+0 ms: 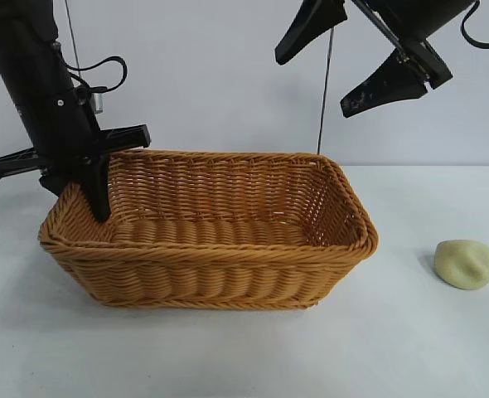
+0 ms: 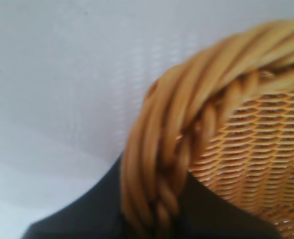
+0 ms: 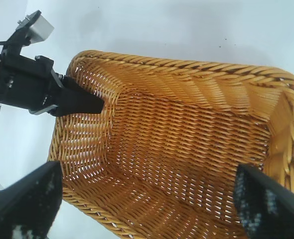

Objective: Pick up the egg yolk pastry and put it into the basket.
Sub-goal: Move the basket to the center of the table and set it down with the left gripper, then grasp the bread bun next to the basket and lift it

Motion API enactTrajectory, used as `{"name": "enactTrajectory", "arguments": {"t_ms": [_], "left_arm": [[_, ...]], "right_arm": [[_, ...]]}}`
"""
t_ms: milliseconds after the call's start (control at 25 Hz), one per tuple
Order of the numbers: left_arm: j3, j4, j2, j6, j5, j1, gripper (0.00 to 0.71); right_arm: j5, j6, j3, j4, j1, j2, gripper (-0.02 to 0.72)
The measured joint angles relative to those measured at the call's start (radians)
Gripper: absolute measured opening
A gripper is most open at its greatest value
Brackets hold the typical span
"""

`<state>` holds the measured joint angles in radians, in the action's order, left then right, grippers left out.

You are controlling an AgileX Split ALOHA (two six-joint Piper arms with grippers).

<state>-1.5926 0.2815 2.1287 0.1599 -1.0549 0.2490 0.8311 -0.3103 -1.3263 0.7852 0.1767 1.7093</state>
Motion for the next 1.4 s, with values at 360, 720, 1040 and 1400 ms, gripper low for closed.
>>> {"name": "enactTrajectory", "arguments": {"t_ms": [360, 720, 1040, 1400], "left_arm": [[-0.003, 0.019, 0.079, -0.005, 0.006, 0.0, 0.142], [-0.007, 0.025, 0.088, -0.007, 0.002, 0.0, 0.424], [-0.007, 0.025, 0.078, -0.007, -0.035, 0.0, 0.682], [-0.011, -0.104, -0.156, -0.007, -0.053, 0.0, 0.694]], "right_arm": [[0.0, 0.0, 0.0, 0.0, 0.0, 0.0, 0.642], [0.001, 0.0, 0.0, -0.001, 0.0, 0.0, 0.642], [0.001, 0.0, 0.0, -0.001, 0.0, 0.0, 0.642], [0.001, 0.0, 0.0, -0.001, 0.0, 0.0, 0.642]]}}
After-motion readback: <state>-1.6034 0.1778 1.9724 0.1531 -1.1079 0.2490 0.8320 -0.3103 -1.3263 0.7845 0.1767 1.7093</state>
